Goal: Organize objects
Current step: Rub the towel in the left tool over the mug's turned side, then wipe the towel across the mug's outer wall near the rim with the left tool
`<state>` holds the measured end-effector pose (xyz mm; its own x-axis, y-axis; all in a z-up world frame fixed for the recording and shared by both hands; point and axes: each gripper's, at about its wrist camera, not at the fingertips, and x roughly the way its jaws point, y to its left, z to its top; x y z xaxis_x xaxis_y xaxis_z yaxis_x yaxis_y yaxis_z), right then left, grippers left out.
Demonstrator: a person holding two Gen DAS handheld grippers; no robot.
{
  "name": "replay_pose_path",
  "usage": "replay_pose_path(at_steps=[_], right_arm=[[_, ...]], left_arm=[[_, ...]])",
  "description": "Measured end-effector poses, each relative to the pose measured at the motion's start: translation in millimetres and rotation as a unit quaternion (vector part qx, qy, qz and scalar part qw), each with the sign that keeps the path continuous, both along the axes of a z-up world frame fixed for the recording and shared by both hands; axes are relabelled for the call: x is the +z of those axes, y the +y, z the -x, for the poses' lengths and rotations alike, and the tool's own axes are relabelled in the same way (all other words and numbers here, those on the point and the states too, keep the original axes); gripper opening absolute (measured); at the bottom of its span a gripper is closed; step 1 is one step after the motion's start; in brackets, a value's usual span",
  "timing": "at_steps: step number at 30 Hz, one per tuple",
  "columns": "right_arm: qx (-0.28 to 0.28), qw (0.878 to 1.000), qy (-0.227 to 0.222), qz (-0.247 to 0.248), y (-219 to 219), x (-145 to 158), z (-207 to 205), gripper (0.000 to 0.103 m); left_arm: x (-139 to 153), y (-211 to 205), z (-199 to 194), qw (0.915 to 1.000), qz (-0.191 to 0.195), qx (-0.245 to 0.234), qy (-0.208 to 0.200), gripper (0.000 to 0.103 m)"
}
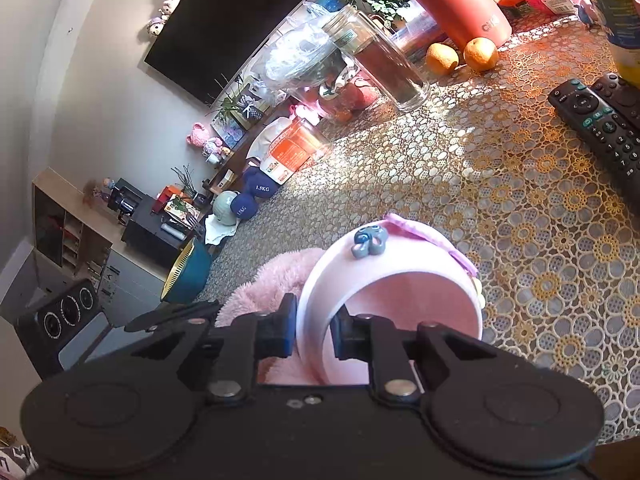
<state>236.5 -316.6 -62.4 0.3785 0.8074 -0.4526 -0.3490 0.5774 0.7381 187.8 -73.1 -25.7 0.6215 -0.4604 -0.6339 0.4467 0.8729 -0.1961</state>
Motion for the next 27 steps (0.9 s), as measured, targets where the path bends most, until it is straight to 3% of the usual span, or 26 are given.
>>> replay_pose_path(at_steps=[8,21,27], right_arm=[[0.012,1.000,-0.006,0.011,-1,2,0,0.017],[0.047,0.997,-0.031,0.045,0,8,5,0.018],[0.054,0.997,-0.036,0.053,2,9,6,0.018]], left_arm=[[-15,11,-7,0.9994,-0.012,0.022,0.022,0.018],[36,29,1,0.9968,0.071,0.035,-0.011,0.018],[21,22,-12,0.9944,0.091,0.050,0.015,0.018]])
